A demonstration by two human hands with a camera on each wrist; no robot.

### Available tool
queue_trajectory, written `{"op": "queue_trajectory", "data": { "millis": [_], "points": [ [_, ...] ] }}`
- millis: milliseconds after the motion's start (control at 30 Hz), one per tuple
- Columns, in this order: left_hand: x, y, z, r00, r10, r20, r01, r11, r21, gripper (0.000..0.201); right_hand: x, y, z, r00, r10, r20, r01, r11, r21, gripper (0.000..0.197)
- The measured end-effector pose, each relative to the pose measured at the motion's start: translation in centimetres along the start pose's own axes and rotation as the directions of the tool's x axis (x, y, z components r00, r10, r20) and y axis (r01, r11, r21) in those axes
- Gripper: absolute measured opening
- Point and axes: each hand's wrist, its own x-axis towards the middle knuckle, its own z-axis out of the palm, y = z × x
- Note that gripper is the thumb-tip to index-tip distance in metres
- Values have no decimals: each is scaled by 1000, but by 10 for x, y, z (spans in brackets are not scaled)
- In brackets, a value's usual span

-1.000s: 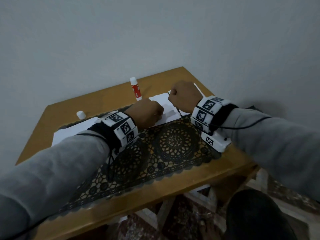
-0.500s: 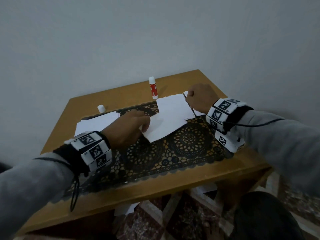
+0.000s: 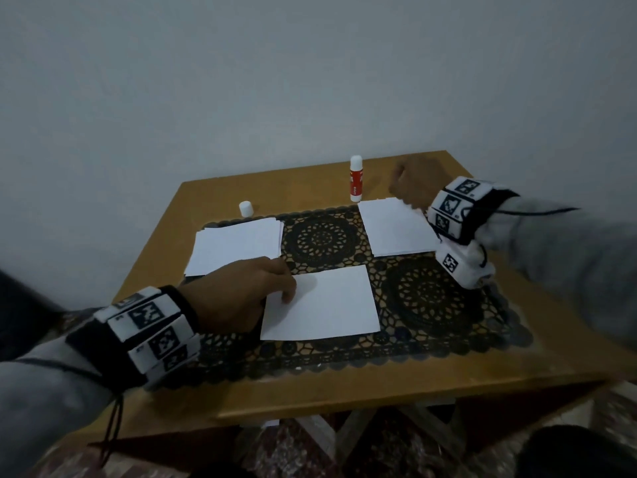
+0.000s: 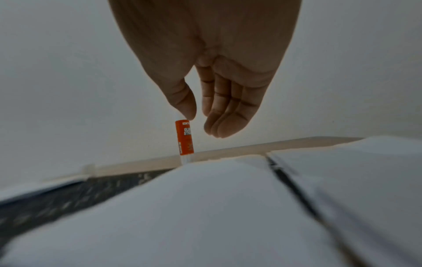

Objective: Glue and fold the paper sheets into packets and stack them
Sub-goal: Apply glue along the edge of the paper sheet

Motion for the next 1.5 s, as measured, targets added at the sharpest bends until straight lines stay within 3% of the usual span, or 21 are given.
{"op": "queue_trajectory", "data": {
  "millis": [67, 133, 267, 400, 567, 633, 700, 767, 967, 1200, 1500],
  "points": [
    [0, -3, -4, 999, -40, 27, 42, 994, -101, 46, 16, -12, 8, 998, 58, 15, -59, 994, 93, 30],
    [2, 0, -5, 999, -41, 20, 42, 996, -78, 47, 31, -22, 17, 993, 98, 58, -105, 984, 143, 43],
    [7, 8, -5, 996, -55, 63, 56, 998, -10, 41, 49, -36, 34, 992, 64, 113, -73, 995, 75, 29],
    [1, 16, 0, 998, -64, 24, 63, 998, 21, 38, 57, -40, 47, 993, 41, 108, -47, 997, 57, 25],
    [-9, 31, 5, 990, -140, 35, 139, 990, 33, 45, 31, -54, 39, 986, -113, 120, 96, 986, 139, 19],
    [-10, 36, 4, 987, -157, 43, 156, 988, 24, 46, 12, -62, 32, 969, -166, 182, 130, 972, 194, 19],
    [-11, 37, 3, 984, -174, 33, 174, 985, 1, 46, -6, -67, 22, 927, -224, 300, 170, 966, 196, 18],
    [-14, 39, 2, 979, -202, 34, 202, 979, -24, 46, -24, -73, 11, 877, -334, 344, 321, 942, 96, 24],
    [-25, 59, 5, 953, -210, 218, 205, 978, 45, 64, -59, -101, 15, 808, -531, 256, 518, 847, 122, 25],
    [-28, 61, 5, 973, -193, 131, 180, 979, 99, 64, -83, -121, 56, 782, -548, 298, 508, 836, 206, 20],
    [-26, 59, 10, 975, -193, 107, 184, 979, 86, 63, -83, -117, 61, 775, -549, 314, 526, 835, 161, 17]
  ]
}}
